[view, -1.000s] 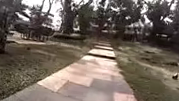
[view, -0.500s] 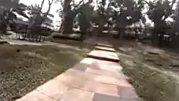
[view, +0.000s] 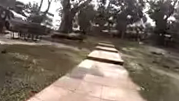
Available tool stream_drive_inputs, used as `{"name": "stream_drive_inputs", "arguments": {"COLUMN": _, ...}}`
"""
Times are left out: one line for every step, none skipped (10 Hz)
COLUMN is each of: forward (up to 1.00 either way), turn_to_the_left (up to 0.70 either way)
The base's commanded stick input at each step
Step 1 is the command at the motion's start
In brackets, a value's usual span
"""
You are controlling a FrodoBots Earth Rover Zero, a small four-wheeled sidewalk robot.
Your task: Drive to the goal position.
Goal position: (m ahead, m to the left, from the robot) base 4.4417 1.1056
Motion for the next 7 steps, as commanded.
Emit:
{"name": "stream_drive_inputs", "arguments": {"forward": 1.00, "turn_to_the_left": 0.00}}
{"name": "stream_drive_inputs", "arguments": {"forward": 1.00, "turn_to_the_left": 0.00}}
{"name": "stream_drive_inputs", "arguments": {"forward": 1.00, "turn_to_the_left": 0.00}}
{"name": "stream_drive_inputs", "arguments": {"forward": 1.00, "turn_to_the_left": 0.00}}
{"name": "stream_drive_inputs", "arguments": {"forward": 1.00, "turn_to_the_left": 0.00}}
{"name": "stream_drive_inputs", "arguments": {"forward": 1.00, "turn_to_the_left": 0.00}}
{"name": "stream_drive_inputs", "arguments": {"forward": 1.00, "turn_to_the_left": 0.08}}
